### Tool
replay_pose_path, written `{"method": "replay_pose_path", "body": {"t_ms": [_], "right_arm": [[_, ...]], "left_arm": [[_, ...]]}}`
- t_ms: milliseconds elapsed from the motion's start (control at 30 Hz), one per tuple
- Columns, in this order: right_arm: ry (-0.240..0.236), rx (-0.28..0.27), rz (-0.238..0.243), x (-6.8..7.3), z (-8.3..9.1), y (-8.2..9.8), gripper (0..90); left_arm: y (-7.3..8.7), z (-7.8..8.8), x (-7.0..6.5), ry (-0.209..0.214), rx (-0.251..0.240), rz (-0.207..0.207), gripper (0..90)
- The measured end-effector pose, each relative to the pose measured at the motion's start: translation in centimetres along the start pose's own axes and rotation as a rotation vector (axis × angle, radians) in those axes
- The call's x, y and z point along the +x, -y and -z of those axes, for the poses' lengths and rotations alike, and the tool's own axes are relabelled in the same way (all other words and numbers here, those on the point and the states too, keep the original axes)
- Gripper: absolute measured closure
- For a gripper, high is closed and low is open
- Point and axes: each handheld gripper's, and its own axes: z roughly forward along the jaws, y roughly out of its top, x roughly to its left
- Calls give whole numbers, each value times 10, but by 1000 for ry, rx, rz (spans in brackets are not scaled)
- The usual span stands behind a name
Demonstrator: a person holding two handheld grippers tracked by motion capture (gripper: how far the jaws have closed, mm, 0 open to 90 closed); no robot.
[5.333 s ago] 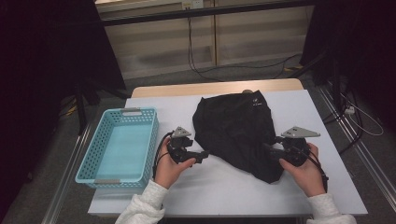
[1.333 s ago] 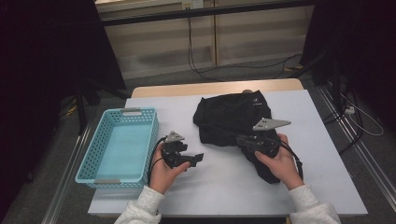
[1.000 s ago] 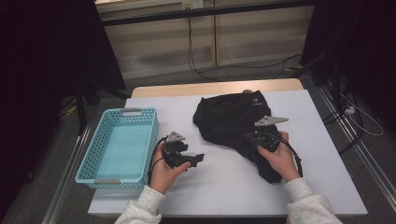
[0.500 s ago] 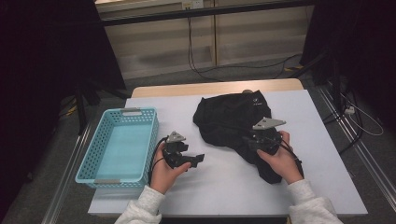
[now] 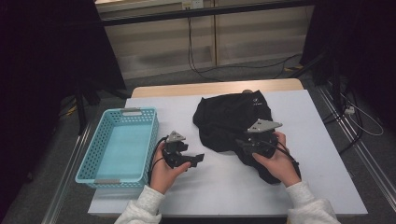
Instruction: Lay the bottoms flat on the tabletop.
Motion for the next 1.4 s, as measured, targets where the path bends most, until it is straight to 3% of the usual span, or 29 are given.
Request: {"method": "replay_pose_path", "body": {"t_ms": [167, 267, 433, 533, 667, 833, 967, 1033, 1100, 1300, 1400], "right_arm": [[-29, 16, 12, 6, -3, 0, 595], [-46, 21, 10, 7, -6, 3, 785], [-98, 58, -8, 5, -12, 6, 859], [-119, 32, -40, 0, -9, 4, 862], [-161, -66, -139, -14, 6, -4, 864], [-138, -136, -212, -32, 18, -6, 864], [-61, -62, -240, -43, 0, 12, 861], [1, 20, -193, -44, -10, 22, 862], [22, 53, -182, -46, -17, 28, 851], [56, 81, -187, -50, -23, 38, 781], [81, 88, -144, -46, -21, 35, 709]], "left_arm": [[0, 0, -1, 1, -2, 3, 186], [0, 0, -1, 2, 1, 0, 186], [1, -2, -1, 4, 7, 3, 186], [1, -2, -1, 8, 12, 1, 187], [1, -1, 0, 4, 6, -2, 186], [2, -1, 1, 1, 5, 9, 186], [2, -2, 0, 4, 15, -2, 187], [1, -2, -1, 4, 9, -1, 186], [0, -1, 0, 5, 7, -2, 186], [2, -2, 1, 6, 22, -7, 186], [1, -3, -1, 14, 23, -10, 187]]}}
